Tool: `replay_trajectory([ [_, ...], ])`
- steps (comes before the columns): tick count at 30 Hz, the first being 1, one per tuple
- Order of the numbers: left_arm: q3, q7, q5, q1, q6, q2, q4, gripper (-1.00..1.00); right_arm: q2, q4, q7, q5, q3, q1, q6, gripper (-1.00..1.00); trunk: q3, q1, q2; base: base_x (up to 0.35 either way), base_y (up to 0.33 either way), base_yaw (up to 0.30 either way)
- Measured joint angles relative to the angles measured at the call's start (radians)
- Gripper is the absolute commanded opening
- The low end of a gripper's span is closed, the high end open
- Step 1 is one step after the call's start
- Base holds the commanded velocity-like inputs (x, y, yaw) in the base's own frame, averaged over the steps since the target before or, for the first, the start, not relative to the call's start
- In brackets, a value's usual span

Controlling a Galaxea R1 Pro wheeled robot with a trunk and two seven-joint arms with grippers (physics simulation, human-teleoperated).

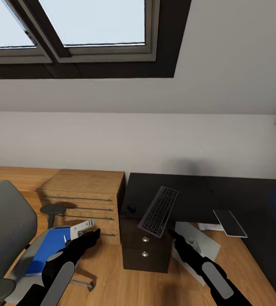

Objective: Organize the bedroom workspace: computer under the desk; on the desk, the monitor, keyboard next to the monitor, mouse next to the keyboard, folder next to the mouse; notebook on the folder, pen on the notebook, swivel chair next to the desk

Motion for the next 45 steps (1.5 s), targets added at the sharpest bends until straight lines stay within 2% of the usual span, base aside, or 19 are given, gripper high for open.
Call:
replay_trajectory([
  [5, 0.0, 0.001, 0.0, 0.0, 0.0, 0.0, 0.0, 1.0, 0.003, 0.034, 0.001, 0.003, 0.002, 0.0, -0.098, 1.0, -0.016, 0.019, -0.035, 0.0, 0.0, 0.0],
  [6, 0.0, 0.001, 0.0, 0.0, 0.0, 0.0, 0.0, 1.0, 0.005, 0.079, 0.001, 0.005, 0.002, 0.0, -0.136, 1.0, -0.019, 0.023, -0.042, 0.0, 0.0, 0.0],
  [8, 0.0, 0.001, 0.001, 0.0, 0.0, -0.001, 0.0, 1.0, 0.005, 0.128, 0.013, 0.006, 0.003, -0.001, -0.166, 1.0, -0.025, 0.031, -0.056, 0.0, 0.0, 0.0],
  [11, 0.0, 0.002, 0.002, 0.0, 0.0, -0.001, 0.0, 1.0, 0.002, 0.198, 0.157, 0.021, 0.003, -0.006, -0.189, 1.0, -0.035, 0.042, -0.077, 0.0, 0.0, 0.0],
  [12, 0.0, 0.002, 0.003, 0.0, 0.0, -0.001, 0.0, 1.0, -0.003, 0.227, 0.234, 0.035, 0.003, -0.008, -0.183, 1.0, -0.038, 0.046, -0.084, 0.0, 0.0, 0.0],
  [13, 0.0, 0.002, 0.003, 0.0, 0.0, -0.001, 0.0, 1.0, -0.006, 0.243, 0.28, 0.044, 0.003, -0.009, -0.172, 1.0, -0.041, 0.05, -0.091, 0.0, 0.0, 0.0],
  [15, 0.0, 0.002, 0.003, 0.0, 0.0, -0.001, 0.0, 1.0, -0.008, 0.258, 0.325, 0.051, 0.003, -0.01, -0.157, 1.0, -0.047, 0.058, -0.105, 0.0, 0.0, 0.0],
  [18, 0.0, 0.002, 0.003, 0.0, 0.0, 0.0, 0.0, 1.0, -0.007, 0.268, 0.353, 0.053, 0.002, -0.01, -0.146, 1.0, -0.057, 0.069, -0.126, 0.0, 0.0, 0.0],
  [27, 0.0, 0.002, 0.002, 0.0, 0.0, 0.0, 0.0, 1.0, -0.006, 0.271, 0.37, 0.049, -0.004, -0.011, -0.142, 1.0, -0.085, 0.104, -0.189, 0.0, 0.0, 0.0],
  [34, -0.001, 0.002, 0.002, 0.0, 0.0, -0.001, 0.0, 1.0, -0.005, 0.267, 0.365, 0.048, -0.033, -0.011, -0.14, 1.0, -0.107, 0.13, -0.238, 0.0, 0.0, 0.0],
  [45, -0.001, 0.002, 0.002, 0.001, 0.0, -0.001, 0.0, 1.0, 0.004, 0.223, 0.365, 0.048, -0.034, -0.011, -0.137, 1.0, -0.141, 0.173, -0.315, 0.0, 0.0, 0.0],
])
